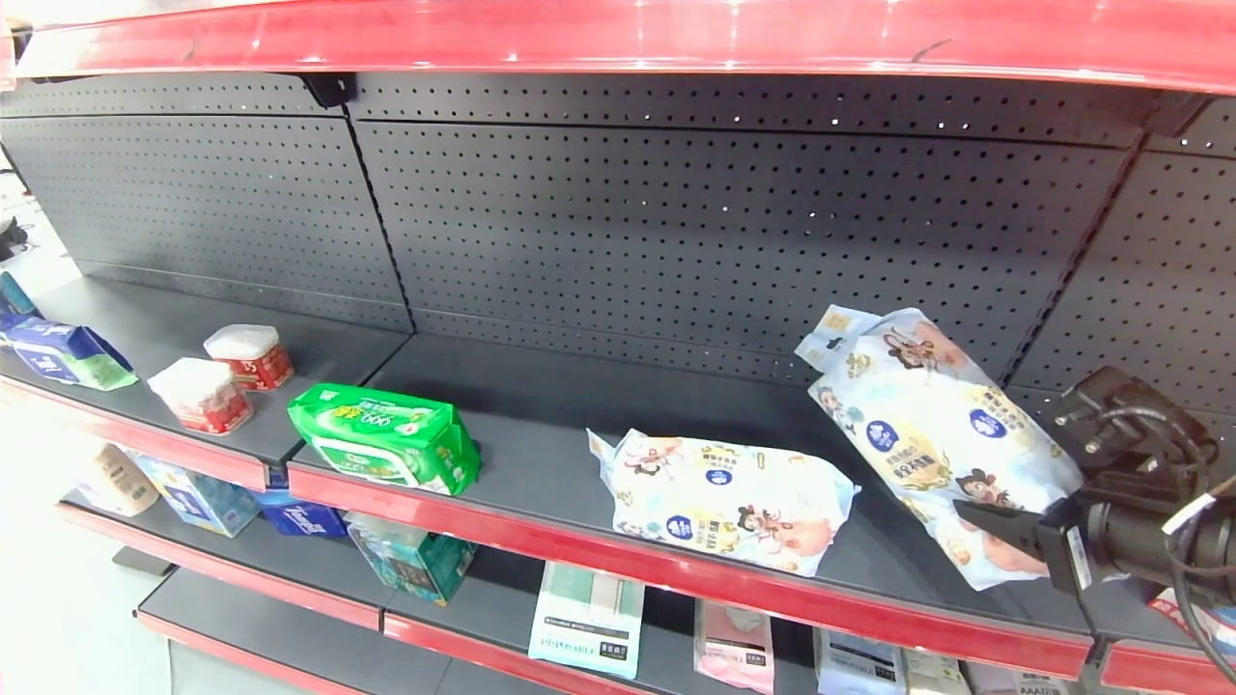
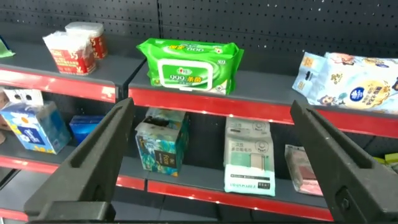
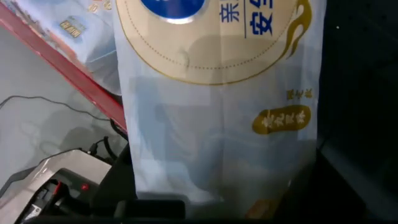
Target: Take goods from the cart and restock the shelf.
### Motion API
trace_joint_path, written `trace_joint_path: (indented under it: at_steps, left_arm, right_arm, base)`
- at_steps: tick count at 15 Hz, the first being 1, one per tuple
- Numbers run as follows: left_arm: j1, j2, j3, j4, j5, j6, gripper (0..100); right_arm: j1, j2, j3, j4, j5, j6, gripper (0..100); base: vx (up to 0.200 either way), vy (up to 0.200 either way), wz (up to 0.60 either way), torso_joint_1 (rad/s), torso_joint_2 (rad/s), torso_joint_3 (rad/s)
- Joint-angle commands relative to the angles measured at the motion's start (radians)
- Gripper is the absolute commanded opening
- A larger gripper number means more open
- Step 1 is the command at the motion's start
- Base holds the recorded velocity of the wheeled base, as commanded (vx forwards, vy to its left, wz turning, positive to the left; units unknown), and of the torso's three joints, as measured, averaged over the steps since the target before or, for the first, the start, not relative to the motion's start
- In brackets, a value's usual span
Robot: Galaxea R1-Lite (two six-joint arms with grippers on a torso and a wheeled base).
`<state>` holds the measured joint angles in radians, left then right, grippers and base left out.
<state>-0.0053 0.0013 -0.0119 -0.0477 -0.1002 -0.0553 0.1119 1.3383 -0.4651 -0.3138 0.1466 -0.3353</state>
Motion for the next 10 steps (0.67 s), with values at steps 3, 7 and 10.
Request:
trace_joint_path:
  at_steps: [3,7,10]
  left_arm:
    - [0.001,-0.001,0.003,-0.001,0.001,-0.001,100]
    - [0.001,-0.001,0.003,-0.001,0.001,-0.001,100]
    - [-0.001,-0.001,0.003,-0.001,0.001,-0.001,100]
  right_arm:
    - [-0.049,0.110,-0.072,-0.001,0.019,-0.053,0]
    - [-0.126,0.226,-0.148,-0.002,0.110,-0.165,0]
    - [-0.143,0.318,-0.224,-0.002,0.154,-0.235,0]
  base:
    - [0.000,0.000,0.00,0.000,0.00,0.000]
    - [0.000,0.000,0.00,0.000,0.00,0.000]
    - [0.000,0.000,0.00,0.000,0.00,0.000]
